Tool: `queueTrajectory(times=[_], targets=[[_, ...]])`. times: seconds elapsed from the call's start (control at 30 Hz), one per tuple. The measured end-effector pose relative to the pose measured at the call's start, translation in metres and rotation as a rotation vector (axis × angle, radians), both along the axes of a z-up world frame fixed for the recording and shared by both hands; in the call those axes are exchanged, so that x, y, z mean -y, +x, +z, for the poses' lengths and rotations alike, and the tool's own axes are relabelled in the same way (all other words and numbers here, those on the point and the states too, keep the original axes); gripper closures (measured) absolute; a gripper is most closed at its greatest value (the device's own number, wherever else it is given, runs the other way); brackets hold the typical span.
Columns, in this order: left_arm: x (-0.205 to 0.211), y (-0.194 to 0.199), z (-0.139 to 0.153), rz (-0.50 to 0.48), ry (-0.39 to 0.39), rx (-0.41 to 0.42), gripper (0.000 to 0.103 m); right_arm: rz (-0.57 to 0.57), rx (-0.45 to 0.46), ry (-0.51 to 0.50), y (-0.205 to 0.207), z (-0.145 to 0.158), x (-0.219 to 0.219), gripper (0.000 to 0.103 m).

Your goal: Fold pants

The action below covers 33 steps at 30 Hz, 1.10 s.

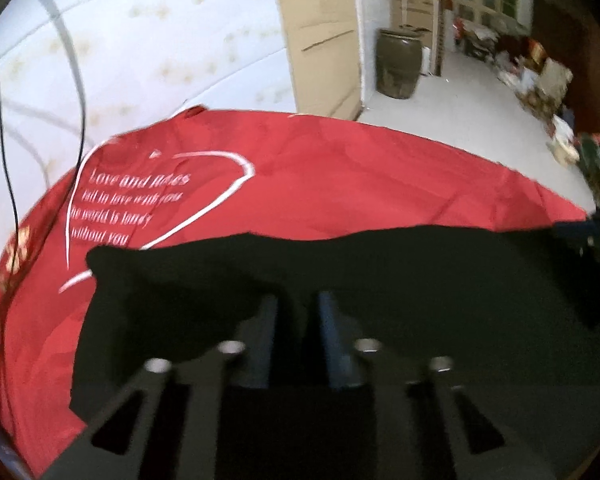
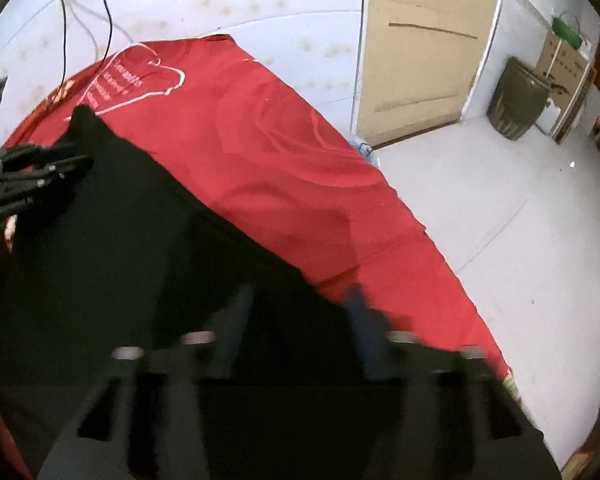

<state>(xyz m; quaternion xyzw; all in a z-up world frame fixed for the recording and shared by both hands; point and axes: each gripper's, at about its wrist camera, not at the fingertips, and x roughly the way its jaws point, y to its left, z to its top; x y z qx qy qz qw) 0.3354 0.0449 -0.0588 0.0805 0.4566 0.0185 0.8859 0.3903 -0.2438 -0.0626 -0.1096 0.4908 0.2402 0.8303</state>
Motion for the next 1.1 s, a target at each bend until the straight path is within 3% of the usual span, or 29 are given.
queueTrajectory(times=[0.03,0.1,0.27,0.43,0.57,0.73,0.87,0.97,1.1], targets=[[0.006,-0.001,0.000,-0.006,0.026,0.004,0.096,0.012,0.007,-0.015,-0.001,0.000,-0.002,0.091],[0.013,0.001,0.000,-0.003,0.069,0.005,0.098,0.026,0.020,-0.045,-0.004,0.001,-0.007,0.095],[0.007,-0.013,0.021,0.032,0.052,0.033,0.099,-0.009,0.064,-0.013,-0.016,0.026,-0.008,0.096],[-0.005,-0.059,0.057,0.064,-0.030,0.104,0.099,-0.022,0.132,0.068,-0.066,0.073,-0.001,0.096],[-0.007,-0.122,0.081,0.083,-0.099,0.146,0.099,-0.057,0.139,0.131,-0.121,0.102,0.002,0.096],[-0.008,-0.200,0.068,0.110,-0.174,0.076,0.099,-0.153,0.041,0.166,-0.210,0.099,0.003,0.096],[-0.016,-0.237,0.031,0.132,-0.197,-0.040,0.099,-0.284,-0.169,0.185,-0.270,0.057,0.001,0.096],[-0.025,-0.260,0.018,0.160,-0.204,-0.099,0.099,-0.364,-0.317,0.169,-0.282,0.035,-0.007,0.094],[-0.043,-0.281,0.042,0.221,-0.253,-0.053,0.097,-0.398,-0.283,0.195,-0.295,0.045,-0.011,0.085]])
